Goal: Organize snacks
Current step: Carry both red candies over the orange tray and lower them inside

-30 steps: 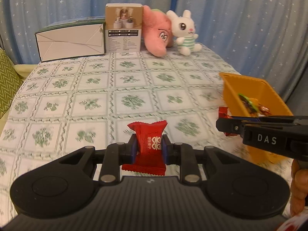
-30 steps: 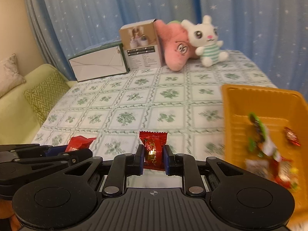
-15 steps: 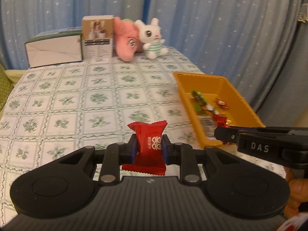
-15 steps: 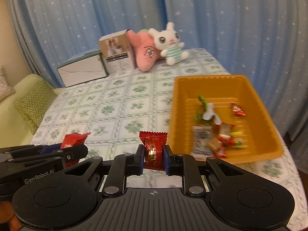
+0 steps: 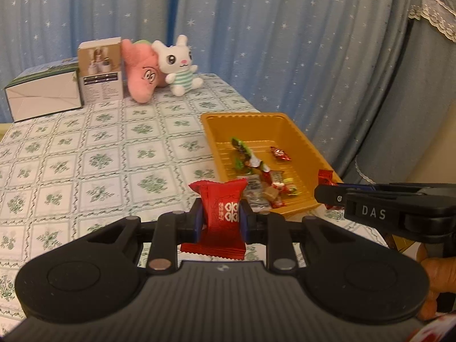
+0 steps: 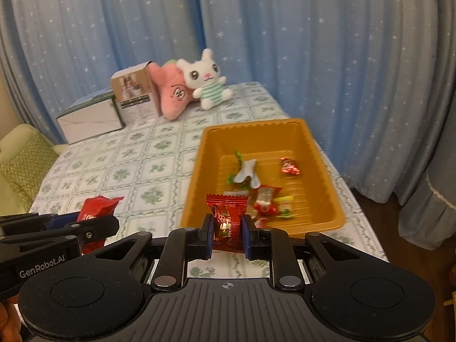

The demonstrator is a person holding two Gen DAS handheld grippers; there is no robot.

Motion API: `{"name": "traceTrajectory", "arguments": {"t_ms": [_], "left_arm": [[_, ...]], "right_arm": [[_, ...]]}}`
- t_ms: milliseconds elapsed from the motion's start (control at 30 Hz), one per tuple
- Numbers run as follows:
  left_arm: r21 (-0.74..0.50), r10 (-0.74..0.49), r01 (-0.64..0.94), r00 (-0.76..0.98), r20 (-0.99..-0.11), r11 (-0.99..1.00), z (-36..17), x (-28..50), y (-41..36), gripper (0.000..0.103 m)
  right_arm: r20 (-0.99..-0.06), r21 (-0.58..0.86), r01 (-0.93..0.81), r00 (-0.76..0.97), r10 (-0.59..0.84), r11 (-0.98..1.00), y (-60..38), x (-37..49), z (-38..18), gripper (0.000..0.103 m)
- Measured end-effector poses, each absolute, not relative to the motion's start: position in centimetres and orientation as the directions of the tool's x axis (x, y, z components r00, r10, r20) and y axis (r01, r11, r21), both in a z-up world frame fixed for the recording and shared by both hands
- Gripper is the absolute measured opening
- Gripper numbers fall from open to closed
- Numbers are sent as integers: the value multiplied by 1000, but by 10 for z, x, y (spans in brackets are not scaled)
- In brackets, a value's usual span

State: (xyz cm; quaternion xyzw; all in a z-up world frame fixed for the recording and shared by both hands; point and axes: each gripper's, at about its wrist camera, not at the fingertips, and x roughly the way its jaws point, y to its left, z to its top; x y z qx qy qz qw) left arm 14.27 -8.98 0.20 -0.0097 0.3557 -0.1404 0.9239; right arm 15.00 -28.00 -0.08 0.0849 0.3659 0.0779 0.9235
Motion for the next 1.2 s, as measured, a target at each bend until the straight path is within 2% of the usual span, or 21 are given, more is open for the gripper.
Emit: {"name": "traceTrajectory", "arguments": {"t_ms": [1200], "left_arm": [[-120,-353,377,641,-682,918,-18,207,-162,23]], "right_arm": [[-666,234,25,732,141,972,-350,191,-13,20]]}}
